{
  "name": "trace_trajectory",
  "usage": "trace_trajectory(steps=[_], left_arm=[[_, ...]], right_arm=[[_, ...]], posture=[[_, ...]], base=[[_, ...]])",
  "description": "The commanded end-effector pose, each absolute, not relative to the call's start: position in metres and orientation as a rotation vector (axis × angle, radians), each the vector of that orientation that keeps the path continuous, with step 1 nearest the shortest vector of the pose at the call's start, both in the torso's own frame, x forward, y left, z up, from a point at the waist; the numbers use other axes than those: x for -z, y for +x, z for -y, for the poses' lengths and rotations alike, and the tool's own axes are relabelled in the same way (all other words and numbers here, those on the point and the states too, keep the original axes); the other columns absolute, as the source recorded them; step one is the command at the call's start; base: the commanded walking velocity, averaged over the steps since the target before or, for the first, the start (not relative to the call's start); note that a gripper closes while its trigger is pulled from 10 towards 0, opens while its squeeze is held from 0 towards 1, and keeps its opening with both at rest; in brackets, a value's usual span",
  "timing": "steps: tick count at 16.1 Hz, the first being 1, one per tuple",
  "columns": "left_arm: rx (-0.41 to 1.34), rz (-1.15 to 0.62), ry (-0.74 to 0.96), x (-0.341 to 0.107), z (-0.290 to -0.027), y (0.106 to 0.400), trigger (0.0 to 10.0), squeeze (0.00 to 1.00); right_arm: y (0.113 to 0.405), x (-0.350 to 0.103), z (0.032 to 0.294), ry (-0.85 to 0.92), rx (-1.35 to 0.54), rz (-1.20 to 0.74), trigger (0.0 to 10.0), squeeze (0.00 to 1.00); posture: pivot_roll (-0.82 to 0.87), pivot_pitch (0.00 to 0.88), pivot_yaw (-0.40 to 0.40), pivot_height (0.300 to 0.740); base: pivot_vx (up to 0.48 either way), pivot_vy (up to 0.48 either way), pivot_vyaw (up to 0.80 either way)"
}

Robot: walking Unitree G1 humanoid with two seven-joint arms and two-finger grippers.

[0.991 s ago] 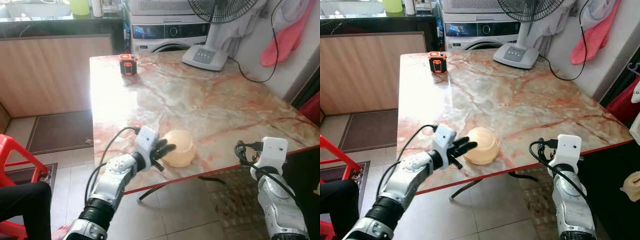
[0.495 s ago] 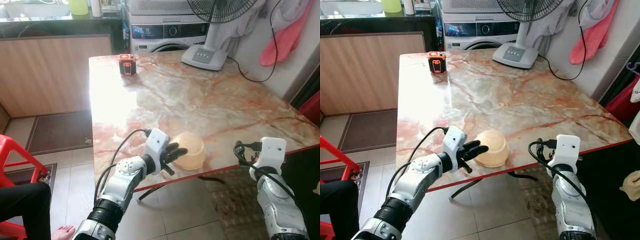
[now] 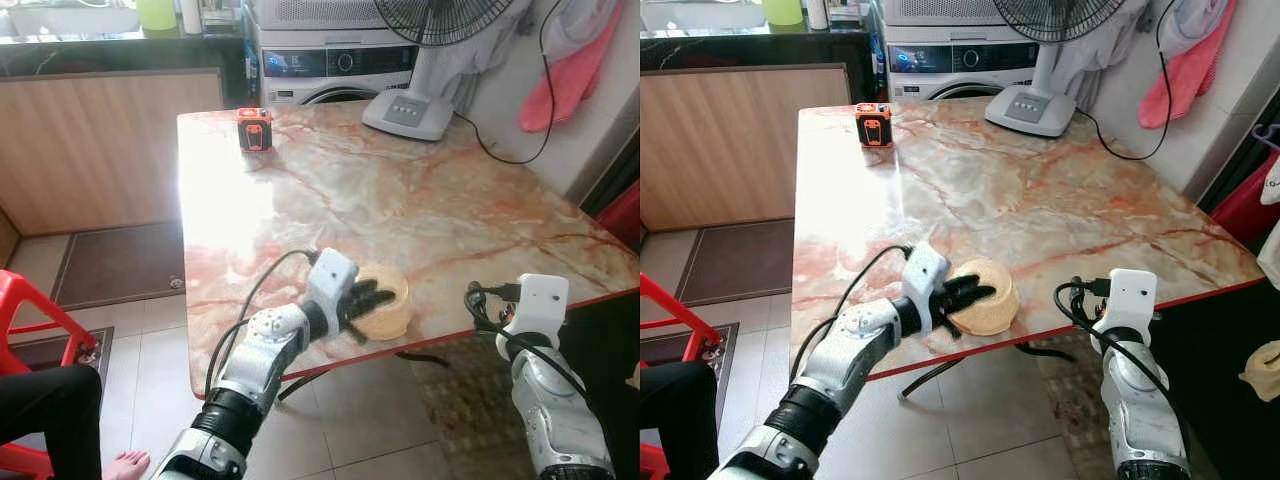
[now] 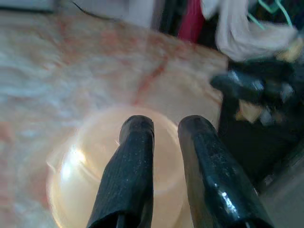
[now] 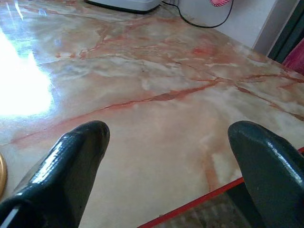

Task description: Restocking fridge

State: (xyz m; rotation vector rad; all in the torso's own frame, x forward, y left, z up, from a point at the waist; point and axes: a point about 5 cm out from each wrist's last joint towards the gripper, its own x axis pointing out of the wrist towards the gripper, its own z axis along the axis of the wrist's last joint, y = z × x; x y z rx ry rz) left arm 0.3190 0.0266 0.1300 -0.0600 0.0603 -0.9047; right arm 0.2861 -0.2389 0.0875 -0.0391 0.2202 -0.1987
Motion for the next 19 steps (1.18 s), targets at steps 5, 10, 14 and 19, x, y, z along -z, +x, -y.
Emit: trace_trajectory(steps=[5,10,14,19], left_arm=[[0.779,0.036,0.003,-0.145,-0.052,0.339,10.0,0.0],[0.793,-0.027,0.007,-0.126,-0.05,0.34,10.0,0.0],[0.852,-0.076,-0.002,-0.115,-0.042,0.336,10.0,0.0],[0.924,-0.104,0.003,-0.109,-0.034,0.33,10.0,0.0]], right_arm=[[0.284,-0.085,0.241,-0.028,0.205,-0.239,10.0,0.0],[0.283,-0.085,0.242,-0.028,0.202,-0.236,10.0,0.0],[0.272,-0.074,0.253,0.008,0.234,-0.282,10.0,0.0],[0.25,-0.059,0.28,0.062,0.255,-0.359,10.0,0.0]], posture=[[-0.1,0.0,-0.065,0.74],[-0.11,0.0,-0.072,0.74],[-0.12,0.0,-0.072,0.74],[-0.13,0.0,-0.064,0.74]], base=[[0.0,0.0,0.0],[0.0,0.0,0.0],[0.0,0.0,0.0],[0.0,0.0,0.0]])
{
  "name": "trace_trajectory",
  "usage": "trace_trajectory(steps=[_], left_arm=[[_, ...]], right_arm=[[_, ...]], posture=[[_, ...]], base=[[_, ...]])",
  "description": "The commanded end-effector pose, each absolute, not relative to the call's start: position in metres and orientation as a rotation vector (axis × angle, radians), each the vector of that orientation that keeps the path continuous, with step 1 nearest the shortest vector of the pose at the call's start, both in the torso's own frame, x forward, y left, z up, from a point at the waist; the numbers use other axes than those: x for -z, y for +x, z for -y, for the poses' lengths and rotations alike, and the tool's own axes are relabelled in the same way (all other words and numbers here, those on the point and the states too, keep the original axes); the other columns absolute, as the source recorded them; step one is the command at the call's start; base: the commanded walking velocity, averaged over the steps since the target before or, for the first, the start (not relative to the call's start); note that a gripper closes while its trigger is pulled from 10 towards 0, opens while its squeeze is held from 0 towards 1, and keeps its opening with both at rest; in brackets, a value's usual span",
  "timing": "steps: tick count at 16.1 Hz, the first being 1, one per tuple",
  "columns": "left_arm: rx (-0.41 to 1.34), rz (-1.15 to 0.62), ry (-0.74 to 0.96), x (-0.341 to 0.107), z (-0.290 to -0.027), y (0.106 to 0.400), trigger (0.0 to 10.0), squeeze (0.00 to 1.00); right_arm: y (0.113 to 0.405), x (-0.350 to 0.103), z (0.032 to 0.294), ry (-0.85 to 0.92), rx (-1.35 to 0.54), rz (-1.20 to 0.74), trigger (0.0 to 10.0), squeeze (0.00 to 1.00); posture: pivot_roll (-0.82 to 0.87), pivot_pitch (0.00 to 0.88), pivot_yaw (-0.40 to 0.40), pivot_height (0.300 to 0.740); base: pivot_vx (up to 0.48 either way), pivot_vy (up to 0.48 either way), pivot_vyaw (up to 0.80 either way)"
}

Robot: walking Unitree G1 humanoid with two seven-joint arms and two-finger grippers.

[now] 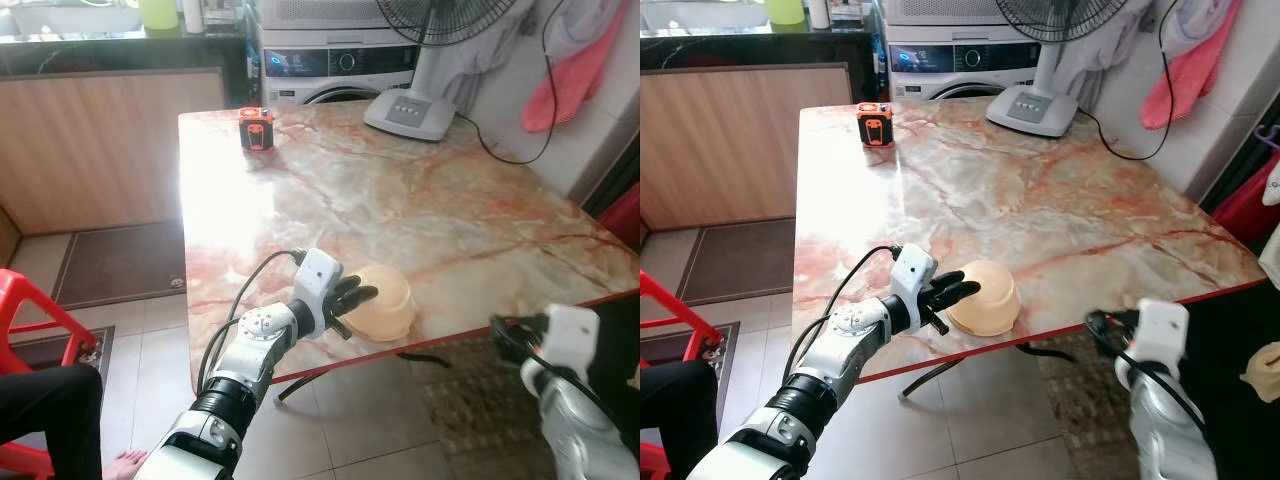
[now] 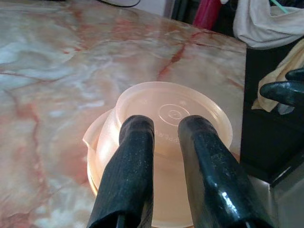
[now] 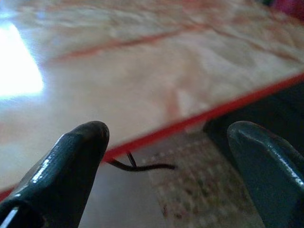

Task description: Restocking fridge

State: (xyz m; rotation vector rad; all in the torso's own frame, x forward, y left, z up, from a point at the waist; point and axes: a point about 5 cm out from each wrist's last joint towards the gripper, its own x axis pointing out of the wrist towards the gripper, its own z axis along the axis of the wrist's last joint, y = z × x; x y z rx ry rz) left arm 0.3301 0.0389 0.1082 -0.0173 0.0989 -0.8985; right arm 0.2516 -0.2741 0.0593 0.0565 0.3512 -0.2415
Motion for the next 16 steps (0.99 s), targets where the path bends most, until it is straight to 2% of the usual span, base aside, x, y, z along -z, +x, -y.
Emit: trace_trajectory(steps=[1,4,14,15,16], left_arm=[[0.932,-0.107,0.003,-0.109,-0.033,0.33,10.0,0.0],[0.967,-0.108,-0.001,-0.11,-0.029,0.328,10.0,0.0],[1.004,-0.061,-0.052,-0.12,-0.007,0.324,10.0,0.0],[0.994,-0.037,-0.054,-0.125,-0.007,0.325,10.0,0.0],[0.931,0.077,-0.078,-0.145,-0.012,0.33,10.0,0.0]], right_arm=[[0.247,-0.058,0.283,0.083,0.262,-0.365,10.0,0.0],[0.242,-0.056,0.279,0.176,0.197,-0.373,10.0,0.0],[0.244,-0.064,0.266,0.273,0.086,-0.328,10.0,0.0],[0.244,-0.066,0.267,0.281,0.086,-0.318,10.0,0.0],[0.242,-0.07,0.27,0.331,0.081,-0.288,10.0,0.0]], posture=[[-0.13,0.0,-0.061,0.74],[-0.13,0.0,-0.058,0.74],[-0.14,0.0,-0.07,0.74],[-0.15,0.0,-0.073,0.74],[-0.15,0.0,-0.078,0.74]], base=[[0.0,0.0,0.0],[0.0,0.0,0.0],[0.0,0.0,0.0],[0.0,0.0,0.0],[0.0,0.0,0.0]])
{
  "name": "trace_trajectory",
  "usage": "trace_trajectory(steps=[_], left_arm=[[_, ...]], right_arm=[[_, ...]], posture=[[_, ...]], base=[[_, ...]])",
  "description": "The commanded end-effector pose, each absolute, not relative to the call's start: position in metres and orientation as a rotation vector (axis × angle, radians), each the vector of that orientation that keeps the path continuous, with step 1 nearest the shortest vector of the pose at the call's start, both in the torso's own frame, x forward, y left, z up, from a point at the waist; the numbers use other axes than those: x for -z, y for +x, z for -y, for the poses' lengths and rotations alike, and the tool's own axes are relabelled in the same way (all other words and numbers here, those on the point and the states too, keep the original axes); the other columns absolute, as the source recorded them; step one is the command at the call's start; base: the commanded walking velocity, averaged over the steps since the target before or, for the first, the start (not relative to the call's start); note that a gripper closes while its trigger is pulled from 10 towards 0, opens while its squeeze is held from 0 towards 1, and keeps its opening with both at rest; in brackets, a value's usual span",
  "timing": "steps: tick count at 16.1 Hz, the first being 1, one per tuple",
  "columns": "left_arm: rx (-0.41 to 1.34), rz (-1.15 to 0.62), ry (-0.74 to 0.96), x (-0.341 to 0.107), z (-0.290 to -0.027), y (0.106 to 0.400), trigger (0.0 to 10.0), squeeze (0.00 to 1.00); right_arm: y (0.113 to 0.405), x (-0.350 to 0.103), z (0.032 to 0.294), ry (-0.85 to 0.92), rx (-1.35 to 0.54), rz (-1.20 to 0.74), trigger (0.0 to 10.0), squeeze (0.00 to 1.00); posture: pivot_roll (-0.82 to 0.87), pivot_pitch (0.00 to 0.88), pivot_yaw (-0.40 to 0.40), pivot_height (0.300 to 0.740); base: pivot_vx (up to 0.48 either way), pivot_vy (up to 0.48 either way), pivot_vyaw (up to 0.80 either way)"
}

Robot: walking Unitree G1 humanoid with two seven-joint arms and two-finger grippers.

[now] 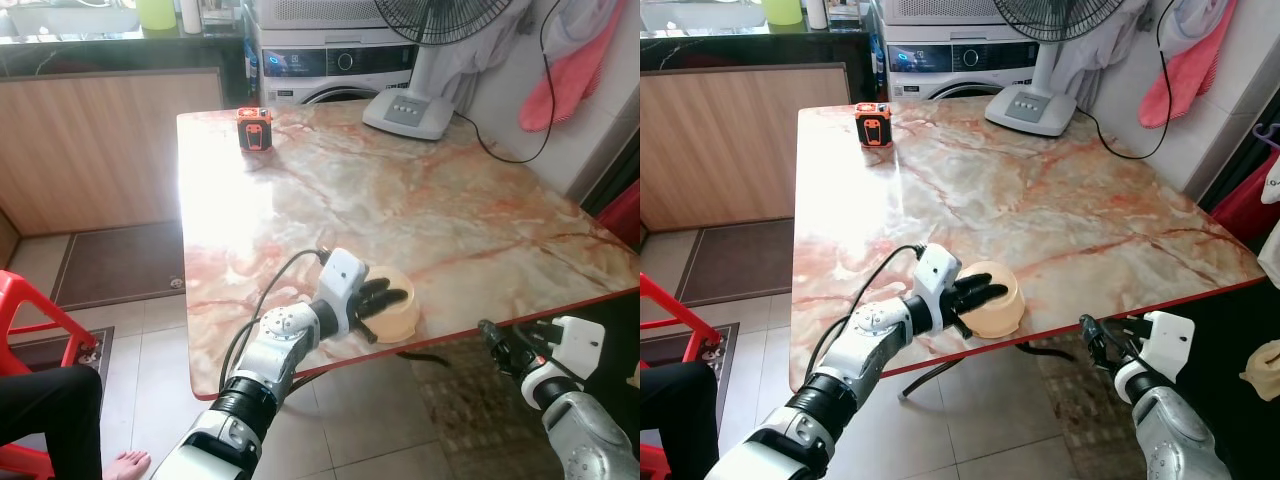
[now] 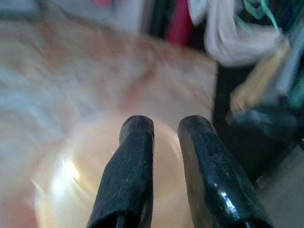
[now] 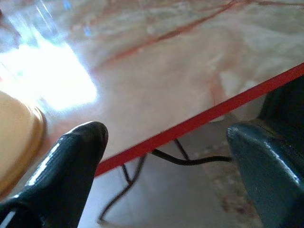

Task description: Restocking fridge

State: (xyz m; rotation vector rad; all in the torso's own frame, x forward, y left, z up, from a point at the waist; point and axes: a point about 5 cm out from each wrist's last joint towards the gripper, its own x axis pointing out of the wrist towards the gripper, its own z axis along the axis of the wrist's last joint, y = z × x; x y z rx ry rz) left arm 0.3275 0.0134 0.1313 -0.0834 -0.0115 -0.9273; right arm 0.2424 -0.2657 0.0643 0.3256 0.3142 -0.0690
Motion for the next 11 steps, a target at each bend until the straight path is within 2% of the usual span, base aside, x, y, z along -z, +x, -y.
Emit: trace_trajectory(steps=[1,3,5,6,7,8,10,11], left_arm=[[0.842,0.193,-0.13,-0.167,-0.021,0.334,10.0,0.0],[0.651,0.389,-0.098,-0.201,-0.053,0.333,10.0,0.0],[0.519,0.413,0.034,-0.196,-0.086,0.326,10.0,0.0],[0.484,0.413,0.057,-0.193,-0.094,0.323,10.0,0.0],[0.367,0.386,0.112,-0.182,-0.118,0.318,10.0,0.0],[0.179,0.325,0.17,-0.163,-0.154,0.307,10.0,0.0],[0.033,0.211,0.195,-0.134,-0.187,0.286,10.0,0.0],[0.01,0.19,0.184,-0.128,-0.191,0.283,10.0,0.0]], right_arm=[[0.238,-0.072,0.271,0.377,0.055,-0.277,10.0,0.0],[0.221,-0.066,0.278,0.405,0.013,-0.296,10.0,0.0],[0.214,-0.064,0.284,0.476,0.03,-0.276,10.0,0.0],[0.213,-0.064,0.284,0.495,0.024,-0.272,10.0,0.0],[0.209,-0.064,0.277,0.527,-0.027,-0.268,10.0,0.0],[0.203,-0.063,0.264,0.55,-0.115,-0.275,10.0,0.0],[0.199,-0.064,0.249,0.562,-0.206,-0.281,10.0,0.0],[0.198,-0.064,0.246,0.565,-0.22,-0.282,10.0,0.0]], posture=[[-0.16,0.0,-0.082,0.74],[-0.15,0.002,-0.092,0.74],[-0.15,0.006,-0.092,0.74],[-0.15,0.008,-0.093,0.74],[-0.14,0.009,-0.093,0.74],[-0.14,0.013,-0.093,0.74],[-0.13,0.014,-0.094,0.74],[-0.13,0.014,-0.094,0.74]], base=[[0.0,0.0,0.0],[0.0,0.0,0.0],[0.0,0.0,0.0],[0.0,0.0,0.0],[0.0,0.0,0.0],[0.0,0.0,0.0],[0.0,0.0,0.0],[0.0,0.0,0.0]])
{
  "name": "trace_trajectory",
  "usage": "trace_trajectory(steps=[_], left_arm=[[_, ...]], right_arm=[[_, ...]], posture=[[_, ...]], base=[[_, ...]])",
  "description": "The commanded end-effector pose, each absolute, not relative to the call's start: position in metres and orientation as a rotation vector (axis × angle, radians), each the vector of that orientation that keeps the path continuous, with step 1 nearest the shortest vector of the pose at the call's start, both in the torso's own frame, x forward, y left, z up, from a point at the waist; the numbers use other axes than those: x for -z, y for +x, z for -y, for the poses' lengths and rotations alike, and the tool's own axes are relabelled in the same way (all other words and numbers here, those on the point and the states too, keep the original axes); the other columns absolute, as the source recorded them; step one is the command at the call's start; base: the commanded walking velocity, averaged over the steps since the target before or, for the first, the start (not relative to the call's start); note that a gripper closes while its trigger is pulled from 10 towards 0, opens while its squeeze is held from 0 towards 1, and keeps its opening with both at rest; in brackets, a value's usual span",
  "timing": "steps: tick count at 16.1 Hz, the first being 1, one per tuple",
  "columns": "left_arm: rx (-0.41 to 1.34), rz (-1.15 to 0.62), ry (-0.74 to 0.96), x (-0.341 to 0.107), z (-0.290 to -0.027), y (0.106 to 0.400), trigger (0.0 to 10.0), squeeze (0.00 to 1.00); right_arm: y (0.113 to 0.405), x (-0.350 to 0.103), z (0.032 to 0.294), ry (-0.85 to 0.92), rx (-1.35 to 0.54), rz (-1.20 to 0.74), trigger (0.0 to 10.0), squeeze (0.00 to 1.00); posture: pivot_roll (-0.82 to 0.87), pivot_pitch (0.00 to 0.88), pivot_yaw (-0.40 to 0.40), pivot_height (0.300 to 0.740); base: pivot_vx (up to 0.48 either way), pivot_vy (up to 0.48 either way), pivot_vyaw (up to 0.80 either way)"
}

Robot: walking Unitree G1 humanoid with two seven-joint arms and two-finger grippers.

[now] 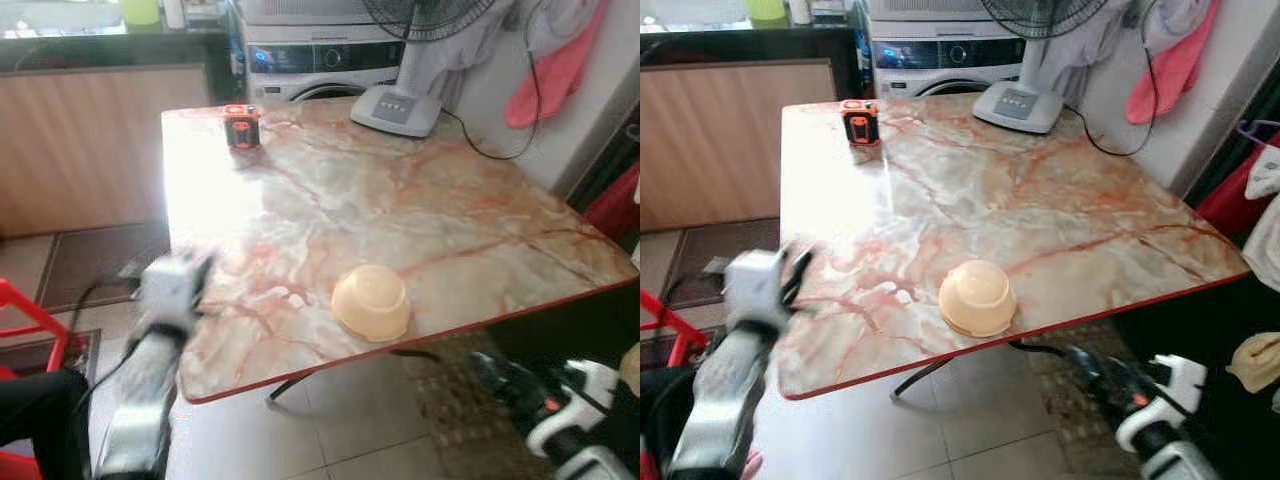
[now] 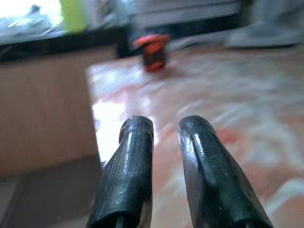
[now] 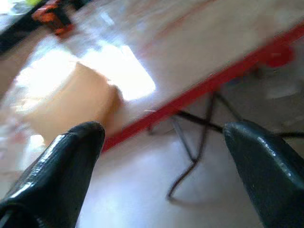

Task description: Restocking fridge

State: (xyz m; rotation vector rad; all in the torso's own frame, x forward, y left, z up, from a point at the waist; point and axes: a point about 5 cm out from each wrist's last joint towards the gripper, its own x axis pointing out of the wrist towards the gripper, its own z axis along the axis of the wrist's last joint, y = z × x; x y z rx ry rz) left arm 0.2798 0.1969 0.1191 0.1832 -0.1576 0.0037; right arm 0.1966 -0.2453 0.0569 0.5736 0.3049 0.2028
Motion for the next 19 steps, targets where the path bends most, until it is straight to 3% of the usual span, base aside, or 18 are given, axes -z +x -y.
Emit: trace_trajectory(steps=[1,3,7,11,17,19], left_arm=[[-0.008,0.153,0.163,-0.118,-0.194,0.279,10.0,0.0],[-0.017,0.114,0.06,-0.107,-0.188,0.277,10.0,0.0],[0.137,0.143,0.083,-0.114,-0.158,0.282,10.0,0.0],[0.26,0.227,0.14,-0.13,-0.125,0.291,10.0,0.0],[0.299,0.232,0.067,-0.151,-0.133,0.312,10.0,0.0],[0.326,0.228,0.047,-0.152,-0.13,0.312,10.0,0.0]], right_arm=[[0.199,-0.064,0.238,0.555,-0.253,-0.294,10.0,0.0],[0.203,-0.066,0.222,0.512,-0.302,-0.303,10.0,0.0],[0.215,-0.081,0.2,0.457,-0.351,-0.274,10.0,0.0],[0.247,-0.096,0.194,0.119,-0.211,-0.178,10.0,0.0],[0.258,-0.111,0.173,0.09,-0.189,-0.092,10.0,0.0],[0.271,-0.129,0.146,-0.045,-0.283,0.006,10.0,0.0]], posture=[[-0.13,0.008,-0.089,0.74],[-0.13,0.0,-0.071,0.74],[-0.13,0.0,-0.057,0.74],[-0.11,0.0,-0.061,0.74],[-0.1,0.0,-0.068,0.74],[-0.1,0.0,-0.066,0.74]], base=[[0.0,0.0,0.0],[0.0,0.0,0.0],[0.0,0.0,0.0],[0.0,0.0,0.0],[0.0,0.0,0.0],[0.0,0.0,0.0]])
